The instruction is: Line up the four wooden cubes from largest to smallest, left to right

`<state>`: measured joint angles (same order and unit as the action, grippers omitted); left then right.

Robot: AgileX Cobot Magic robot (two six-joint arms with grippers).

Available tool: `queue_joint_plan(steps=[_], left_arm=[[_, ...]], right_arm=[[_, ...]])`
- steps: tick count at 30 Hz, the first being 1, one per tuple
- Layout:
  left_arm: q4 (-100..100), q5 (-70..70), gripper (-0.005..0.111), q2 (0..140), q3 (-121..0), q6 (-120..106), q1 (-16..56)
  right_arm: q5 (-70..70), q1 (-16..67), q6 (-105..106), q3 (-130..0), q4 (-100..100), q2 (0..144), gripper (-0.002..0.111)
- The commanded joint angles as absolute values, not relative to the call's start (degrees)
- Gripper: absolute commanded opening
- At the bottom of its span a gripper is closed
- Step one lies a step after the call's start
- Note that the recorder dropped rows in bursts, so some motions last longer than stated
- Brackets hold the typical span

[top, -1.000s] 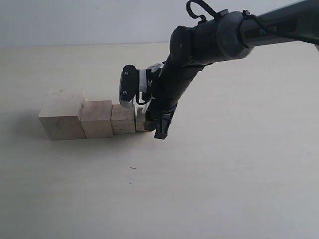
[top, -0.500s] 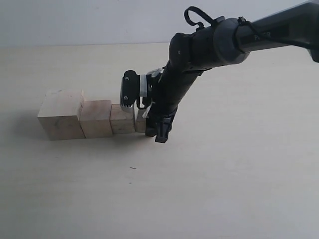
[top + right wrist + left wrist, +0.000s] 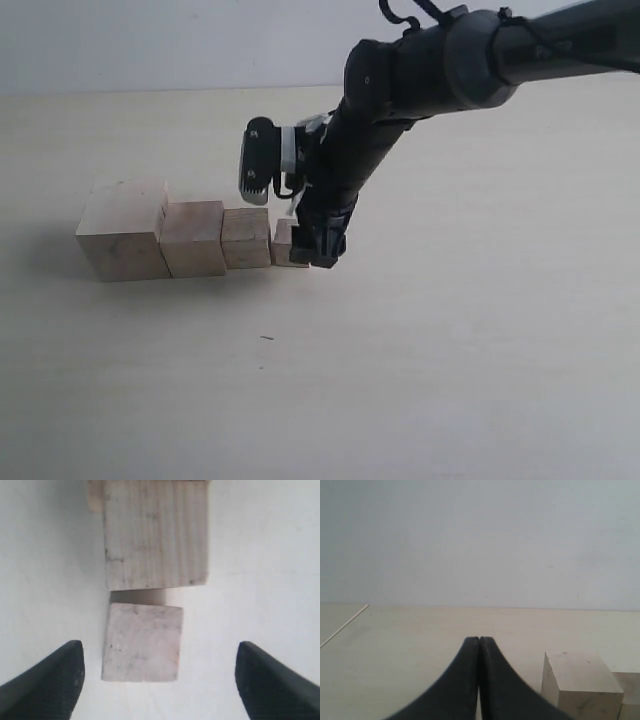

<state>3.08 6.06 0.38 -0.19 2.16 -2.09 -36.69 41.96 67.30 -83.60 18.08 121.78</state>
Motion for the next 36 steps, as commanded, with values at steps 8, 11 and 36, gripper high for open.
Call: queue_joint_plan(steps=[8,11,36], left_arm=[[2.5,5.87,0.002,0.0,0.0,2.12,-2.2],[2.5,5.87,0.002,0.0,0.0,2.12,-2.2],[2.5,5.87,0.002,0.0,0.0,2.12,-2.2]], right_arm=[[-43.72,38.31,63.86,-83.26,16.96,116.56,0.028],[-44.13,38.61,63.7,-83.26,17.2,119.0,0.008],[-38.89,38.61,67.22,-83.26,25.77,124.85,0.0]])
